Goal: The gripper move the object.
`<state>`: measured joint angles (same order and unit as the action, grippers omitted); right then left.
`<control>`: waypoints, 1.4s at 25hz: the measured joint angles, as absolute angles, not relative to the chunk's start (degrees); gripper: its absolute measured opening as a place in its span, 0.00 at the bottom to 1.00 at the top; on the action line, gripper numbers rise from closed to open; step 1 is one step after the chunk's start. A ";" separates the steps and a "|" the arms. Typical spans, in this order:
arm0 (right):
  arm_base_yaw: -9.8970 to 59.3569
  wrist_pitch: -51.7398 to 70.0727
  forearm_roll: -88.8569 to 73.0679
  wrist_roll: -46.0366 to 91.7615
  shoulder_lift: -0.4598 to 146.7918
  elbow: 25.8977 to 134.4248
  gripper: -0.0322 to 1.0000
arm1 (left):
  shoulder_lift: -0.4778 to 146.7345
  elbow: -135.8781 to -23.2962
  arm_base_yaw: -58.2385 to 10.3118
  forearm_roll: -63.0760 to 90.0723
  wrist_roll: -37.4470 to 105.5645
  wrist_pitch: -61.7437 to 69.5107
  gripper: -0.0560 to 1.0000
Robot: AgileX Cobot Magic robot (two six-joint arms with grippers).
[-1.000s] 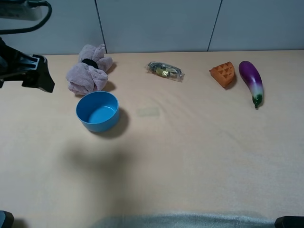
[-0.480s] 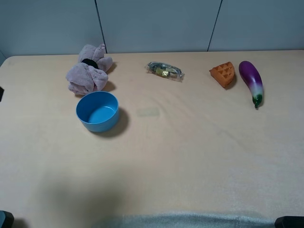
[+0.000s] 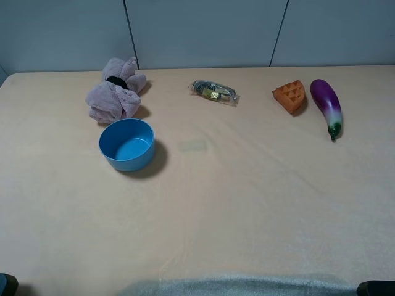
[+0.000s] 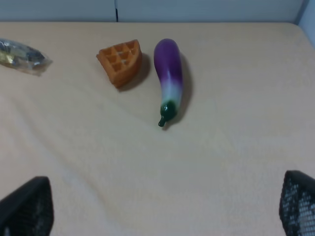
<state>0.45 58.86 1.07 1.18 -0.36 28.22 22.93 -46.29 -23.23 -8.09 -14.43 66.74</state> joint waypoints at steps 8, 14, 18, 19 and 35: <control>0.45 58.86 1.07 1.18 -0.36 28.22 0.70 | 17.91 -44.87 -22.66 -7.99 -9.71 66.74 0.99; 0.45 58.86 1.07 1.18 -0.36 28.22 0.70 | 10.91 -38.34 -18.40 -7.99 -9.02 66.68 0.99; 0.45 58.86 1.07 1.18 -0.36 28.22 0.70 | 6.14 -33.99 -14.13 -7.99 -6.04 65.83 0.99; 0.45 58.86 1.07 1.18 -0.36 28.22 0.70 | 5.11 -33.23 -13.00 -7.99 -4.82 65.09 0.99; 0.45 58.86 1.03 1.18 -0.36 28.22 0.70 | -0.22 -28.00 -4.67 -3.96 3.64 60.90 0.99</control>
